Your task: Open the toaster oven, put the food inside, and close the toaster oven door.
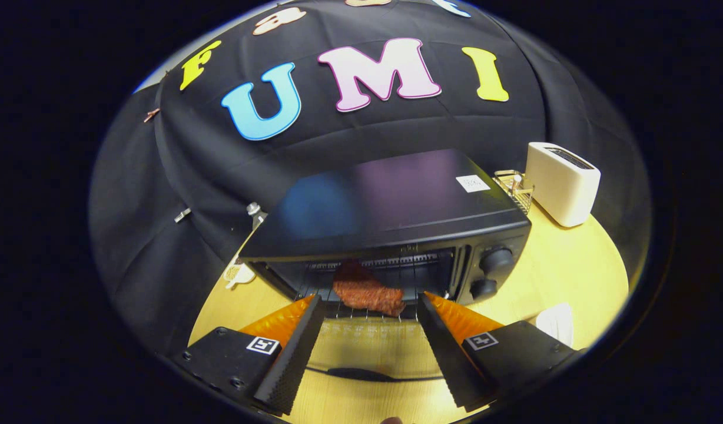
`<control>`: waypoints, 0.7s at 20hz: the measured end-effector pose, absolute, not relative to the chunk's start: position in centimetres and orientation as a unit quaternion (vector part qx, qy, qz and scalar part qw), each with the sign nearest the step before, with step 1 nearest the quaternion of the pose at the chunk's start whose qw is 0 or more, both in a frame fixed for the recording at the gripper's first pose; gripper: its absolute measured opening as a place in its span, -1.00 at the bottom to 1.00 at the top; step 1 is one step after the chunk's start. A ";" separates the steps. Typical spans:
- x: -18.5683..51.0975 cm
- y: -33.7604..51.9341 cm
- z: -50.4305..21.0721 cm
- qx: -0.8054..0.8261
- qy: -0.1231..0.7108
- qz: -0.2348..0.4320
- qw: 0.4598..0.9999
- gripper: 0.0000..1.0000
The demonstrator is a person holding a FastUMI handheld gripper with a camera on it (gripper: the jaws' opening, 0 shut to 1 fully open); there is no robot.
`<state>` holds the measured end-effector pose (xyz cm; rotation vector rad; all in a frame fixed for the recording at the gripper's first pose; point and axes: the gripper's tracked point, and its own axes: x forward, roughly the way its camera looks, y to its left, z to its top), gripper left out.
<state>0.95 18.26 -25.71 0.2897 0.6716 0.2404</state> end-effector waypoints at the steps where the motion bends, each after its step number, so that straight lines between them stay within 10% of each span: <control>1: -0.1 18.4 -25.7 0.136 0.337 0.119 0.924 0.97; 14: -11.6 21.8 -35.5 0.073 0.480 0.116 0.867 0.97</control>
